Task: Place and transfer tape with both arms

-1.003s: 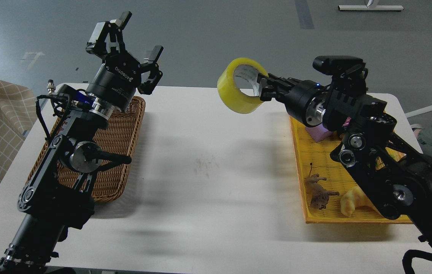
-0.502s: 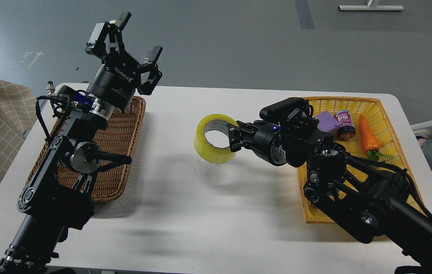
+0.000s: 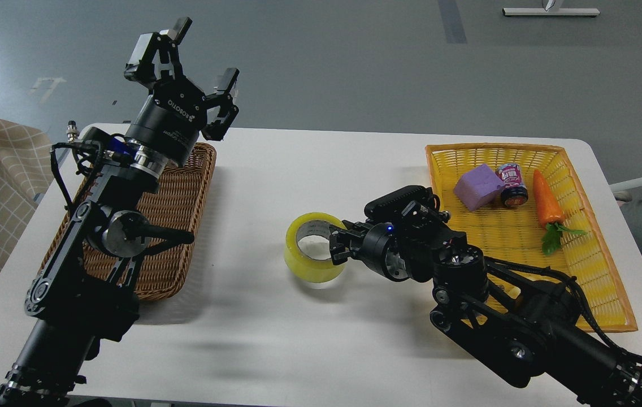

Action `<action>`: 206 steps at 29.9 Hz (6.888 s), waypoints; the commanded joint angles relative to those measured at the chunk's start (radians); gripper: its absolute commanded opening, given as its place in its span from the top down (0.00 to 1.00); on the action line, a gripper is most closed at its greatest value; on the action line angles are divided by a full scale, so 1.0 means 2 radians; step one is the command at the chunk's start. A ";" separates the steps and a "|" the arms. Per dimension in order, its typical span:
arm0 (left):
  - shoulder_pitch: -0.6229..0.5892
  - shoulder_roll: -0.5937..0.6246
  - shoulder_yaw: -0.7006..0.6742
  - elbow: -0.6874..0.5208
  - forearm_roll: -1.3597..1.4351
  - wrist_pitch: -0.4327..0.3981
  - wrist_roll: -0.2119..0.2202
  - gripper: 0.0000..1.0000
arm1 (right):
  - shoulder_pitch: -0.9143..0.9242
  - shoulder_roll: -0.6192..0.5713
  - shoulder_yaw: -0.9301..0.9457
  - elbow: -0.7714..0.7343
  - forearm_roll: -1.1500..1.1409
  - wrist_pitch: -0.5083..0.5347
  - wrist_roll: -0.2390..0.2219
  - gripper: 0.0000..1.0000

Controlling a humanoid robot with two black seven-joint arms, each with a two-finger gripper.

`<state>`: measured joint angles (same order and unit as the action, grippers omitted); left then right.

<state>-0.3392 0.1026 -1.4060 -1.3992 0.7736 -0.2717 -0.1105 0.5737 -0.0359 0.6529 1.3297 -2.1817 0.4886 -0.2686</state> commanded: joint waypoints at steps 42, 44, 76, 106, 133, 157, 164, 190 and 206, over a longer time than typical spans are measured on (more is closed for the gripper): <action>0.001 0.000 -0.007 0.000 -0.002 -0.001 -0.002 0.02 | -0.016 0.018 0.043 -0.055 0.000 -0.029 0.000 0.04; 0.001 0.000 -0.007 0.000 -0.002 -0.001 -0.002 0.02 | -0.013 0.018 0.065 -0.053 0.000 -0.030 0.000 0.01; 0.000 0.022 -0.007 -0.002 -0.007 -0.017 -0.015 0.02 | -0.074 -0.016 0.424 0.115 0.496 -0.031 0.075 0.01; -0.001 0.048 0.049 -0.014 0.419 0.016 -0.079 0.02 | -0.090 0.018 0.506 0.131 0.499 -0.059 0.087 0.01; -0.007 0.201 0.331 -0.009 0.704 0.139 -0.063 0.02 | -0.097 0.018 0.561 0.142 0.501 -0.067 0.077 0.01; -0.063 0.105 0.397 0.090 0.704 0.146 -0.066 0.03 | -0.077 0.018 0.529 0.139 0.503 -0.059 0.074 0.01; -0.080 0.095 0.431 0.123 0.704 0.144 -0.074 0.03 | -0.082 0.018 0.529 0.138 0.503 -0.059 0.074 0.01; -0.105 0.097 0.466 0.178 0.704 0.142 -0.102 0.03 | -0.090 0.018 0.527 0.137 0.503 -0.061 0.074 0.01; -0.116 0.097 0.476 0.212 0.704 0.145 -0.103 0.11 | -0.099 0.018 0.528 0.137 0.503 -0.063 0.074 0.01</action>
<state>-0.5731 0.2972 -0.4541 -0.9758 2.1816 0.0171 -0.3147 0.3755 0.0000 1.7097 1.6074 -1.1750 0.3621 -0.1212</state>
